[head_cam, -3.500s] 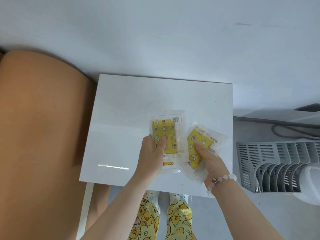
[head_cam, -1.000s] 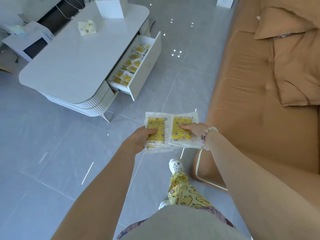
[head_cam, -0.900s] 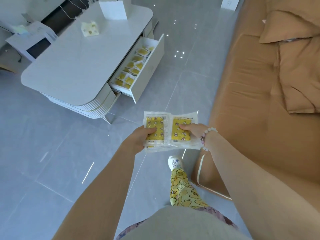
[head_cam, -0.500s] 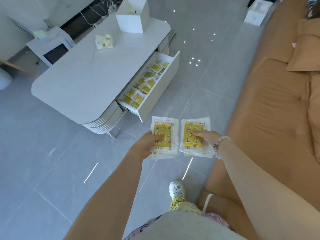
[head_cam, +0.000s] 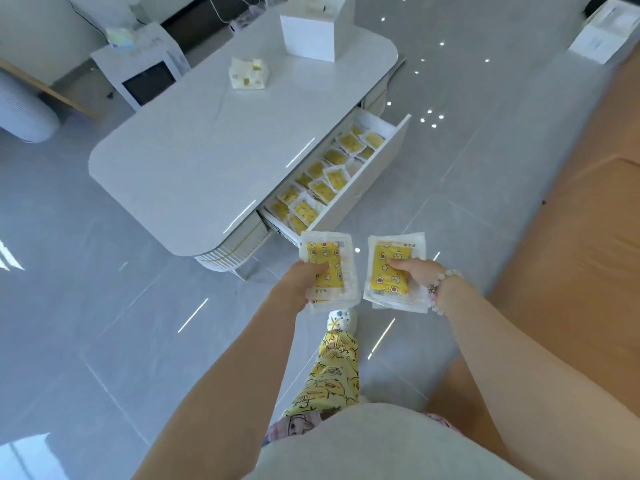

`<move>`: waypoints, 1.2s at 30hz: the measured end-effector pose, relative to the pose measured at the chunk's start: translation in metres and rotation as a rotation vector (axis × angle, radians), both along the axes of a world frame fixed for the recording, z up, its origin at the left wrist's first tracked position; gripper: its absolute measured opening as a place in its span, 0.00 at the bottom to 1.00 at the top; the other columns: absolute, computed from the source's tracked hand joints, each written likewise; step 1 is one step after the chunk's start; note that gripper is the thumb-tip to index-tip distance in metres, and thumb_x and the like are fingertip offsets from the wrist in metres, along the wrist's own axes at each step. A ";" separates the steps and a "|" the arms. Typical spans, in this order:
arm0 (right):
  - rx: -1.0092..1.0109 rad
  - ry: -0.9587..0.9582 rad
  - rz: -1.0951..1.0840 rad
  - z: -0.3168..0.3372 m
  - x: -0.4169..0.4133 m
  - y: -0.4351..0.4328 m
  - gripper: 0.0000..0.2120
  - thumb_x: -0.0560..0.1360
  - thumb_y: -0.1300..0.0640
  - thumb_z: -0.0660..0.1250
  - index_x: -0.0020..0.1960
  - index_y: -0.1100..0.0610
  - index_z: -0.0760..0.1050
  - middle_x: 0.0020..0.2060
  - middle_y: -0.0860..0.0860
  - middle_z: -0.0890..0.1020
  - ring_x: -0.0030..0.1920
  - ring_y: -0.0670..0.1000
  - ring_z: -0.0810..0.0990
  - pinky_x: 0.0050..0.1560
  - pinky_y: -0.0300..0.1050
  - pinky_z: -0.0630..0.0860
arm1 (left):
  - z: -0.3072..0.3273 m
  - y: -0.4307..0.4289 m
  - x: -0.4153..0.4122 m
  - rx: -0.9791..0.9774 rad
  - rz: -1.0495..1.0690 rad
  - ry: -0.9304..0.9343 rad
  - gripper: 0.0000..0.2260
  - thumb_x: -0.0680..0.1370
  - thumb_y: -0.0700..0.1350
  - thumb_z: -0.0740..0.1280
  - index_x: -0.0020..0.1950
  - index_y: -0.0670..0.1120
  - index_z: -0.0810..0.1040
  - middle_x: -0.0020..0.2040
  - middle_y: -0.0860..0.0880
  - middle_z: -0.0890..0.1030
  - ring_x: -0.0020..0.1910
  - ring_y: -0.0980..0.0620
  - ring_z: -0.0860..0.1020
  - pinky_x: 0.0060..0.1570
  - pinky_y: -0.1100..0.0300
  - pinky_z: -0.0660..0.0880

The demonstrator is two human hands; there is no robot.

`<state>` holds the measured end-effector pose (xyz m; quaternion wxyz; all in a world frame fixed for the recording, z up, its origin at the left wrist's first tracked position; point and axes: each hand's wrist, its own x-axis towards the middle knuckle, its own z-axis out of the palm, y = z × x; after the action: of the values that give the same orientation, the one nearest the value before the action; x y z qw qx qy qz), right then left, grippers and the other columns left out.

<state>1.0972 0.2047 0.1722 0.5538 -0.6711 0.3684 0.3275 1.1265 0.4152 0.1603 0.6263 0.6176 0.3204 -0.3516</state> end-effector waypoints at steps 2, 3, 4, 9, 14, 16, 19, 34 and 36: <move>-0.022 0.001 0.018 -0.001 0.036 0.001 0.20 0.72 0.46 0.70 0.58 0.58 0.77 0.53 0.52 0.81 0.57 0.53 0.79 0.62 0.46 0.72 | -0.004 0.003 0.028 0.002 -0.010 0.022 0.12 0.79 0.36 0.63 0.62 0.41 0.74 0.50 0.45 0.81 0.46 0.45 0.78 0.52 0.50 0.74; -0.024 -0.002 0.034 -0.001 0.054 0.002 0.18 0.73 0.47 0.70 0.55 0.58 0.77 0.51 0.51 0.82 0.54 0.52 0.79 0.57 0.44 0.74 | -0.005 0.005 0.043 0.005 -0.013 0.023 0.11 0.79 0.36 0.64 0.61 0.42 0.74 0.47 0.46 0.81 0.46 0.45 0.78 0.53 0.50 0.75; -0.016 -0.002 0.057 0.002 0.071 0.003 0.16 0.73 0.48 0.69 0.54 0.58 0.77 0.49 0.51 0.81 0.52 0.52 0.79 0.53 0.43 0.75 | -0.006 0.006 0.059 0.012 -0.022 0.021 0.11 0.79 0.37 0.64 0.61 0.42 0.74 0.48 0.45 0.81 0.48 0.45 0.78 0.54 0.49 0.75; -0.053 -0.019 0.144 0.014 0.152 -0.010 0.18 0.71 0.45 0.72 0.54 0.56 0.79 0.48 0.51 0.84 0.50 0.52 0.82 0.57 0.49 0.77 | -0.009 -0.011 0.133 0.060 -0.067 -0.004 0.14 0.77 0.38 0.66 0.63 0.40 0.73 0.56 0.42 0.80 0.52 0.43 0.79 0.56 0.47 0.76; -0.056 -0.086 0.043 0.029 0.205 -0.052 0.10 0.72 0.48 0.71 0.48 0.54 0.78 0.43 0.51 0.83 0.46 0.52 0.82 0.43 0.41 0.80 | -0.008 -0.042 0.194 0.076 -0.153 -0.012 0.14 0.77 0.37 0.66 0.62 0.39 0.74 0.55 0.42 0.80 0.53 0.43 0.79 0.54 0.48 0.76; -0.037 -0.083 0.008 0.026 0.218 -0.063 0.11 0.71 0.50 0.73 0.49 0.55 0.79 0.46 0.52 0.84 0.49 0.54 0.83 0.56 0.49 0.78 | -0.008 -0.054 0.212 0.072 -0.156 -0.001 0.13 0.77 0.36 0.66 0.61 0.40 0.74 0.54 0.43 0.80 0.54 0.42 0.79 0.56 0.47 0.76; -0.022 -0.053 0.001 0.023 0.239 -0.072 0.15 0.70 0.51 0.73 0.54 0.57 0.80 0.49 0.53 0.84 0.51 0.55 0.83 0.61 0.53 0.75 | -0.011 -0.066 0.234 0.069 -0.159 0.022 0.14 0.76 0.37 0.66 0.62 0.40 0.74 0.55 0.42 0.80 0.55 0.42 0.79 0.56 0.46 0.76; -0.013 0.015 0.118 -0.022 0.436 -0.207 0.19 0.66 0.44 0.75 0.52 0.53 0.80 0.48 0.50 0.84 0.52 0.54 0.82 0.61 0.53 0.74 | -0.063 -0.157 0.369 0.191 0.279 0.174 0.14 0.76 0.38 0.68 0.61 0.40 0.73 0.55 0.42 0.79 0.56 0.41 0.78 0.59 0.43 0.74; -0.022 0.063 0.167 -0.039 0.465 -0.226 0.28 0.57 0.38 0.77 0.52 0.52 0.81 0.49 0.50 0.85 0.52 0.55 0.82 0.60 0.55 0.75 | -0.071 -0.166 0.381 0.190 0.384 0.209 0.13 0.76 0.37 0.67 0.60 0.41 0.73 0.52 0.43 0.80 0.55 0.41 0.78 0.58 0.44 0.74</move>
<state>1.5623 -0.0209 0.1334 0.5054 -0.6949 0.3317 0.3895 1.5079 0.2490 0.0891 0.5844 0.5616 0.5266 -0.2562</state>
